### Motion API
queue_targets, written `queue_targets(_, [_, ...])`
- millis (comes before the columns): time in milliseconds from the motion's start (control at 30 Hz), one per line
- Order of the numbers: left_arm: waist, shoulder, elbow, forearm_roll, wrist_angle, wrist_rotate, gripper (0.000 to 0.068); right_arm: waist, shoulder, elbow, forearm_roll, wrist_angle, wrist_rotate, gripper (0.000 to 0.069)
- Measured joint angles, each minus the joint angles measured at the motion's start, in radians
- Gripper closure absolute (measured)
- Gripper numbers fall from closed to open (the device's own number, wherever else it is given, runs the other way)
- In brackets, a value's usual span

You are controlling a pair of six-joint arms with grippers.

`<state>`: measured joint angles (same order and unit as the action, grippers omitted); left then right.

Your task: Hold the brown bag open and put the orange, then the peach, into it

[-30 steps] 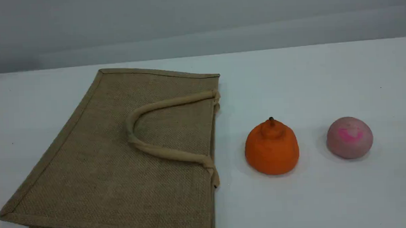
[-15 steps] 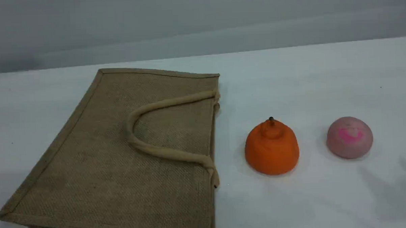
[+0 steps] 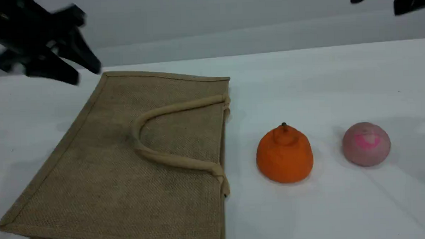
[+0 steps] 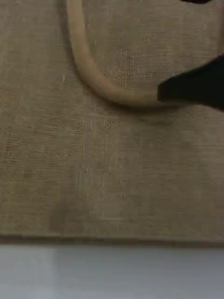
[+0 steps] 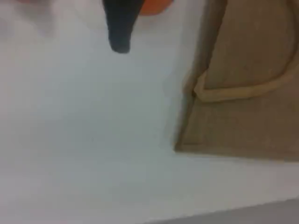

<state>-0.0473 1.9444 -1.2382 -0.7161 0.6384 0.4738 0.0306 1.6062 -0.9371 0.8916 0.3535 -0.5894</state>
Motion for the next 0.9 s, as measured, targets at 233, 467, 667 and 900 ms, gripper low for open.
queue_targets(233, [-0.071, 0.19, -0.139, 0.031, 0.018, 0.0, 0.0303, 0.0, 0.04, 0.0, 0.027, -0.003, -0.028, 0.016])
queue_targets(467, [-0.112, 0.303, -0.215, 0.119, 0.041, -0.05, 0.0303, 0.0, 0.04, 0.0, 0.027, -0.003, -0.025, 0.016])
queue_targets(667, [-0.125, 0.356, -0.241, 0.117, 0.037, -0.065, 0.0303, 0.0, 0.039, 0.001, 0.027, 0.003, -0.025, 0.016])
queue_targets(900, [-0.146, 0.403, -0.254, 0.119, 0.054, -0.066, 0.0323, 0.0, 0.039, 0.001, 0.026, 0.004, -0.025, 0.016])
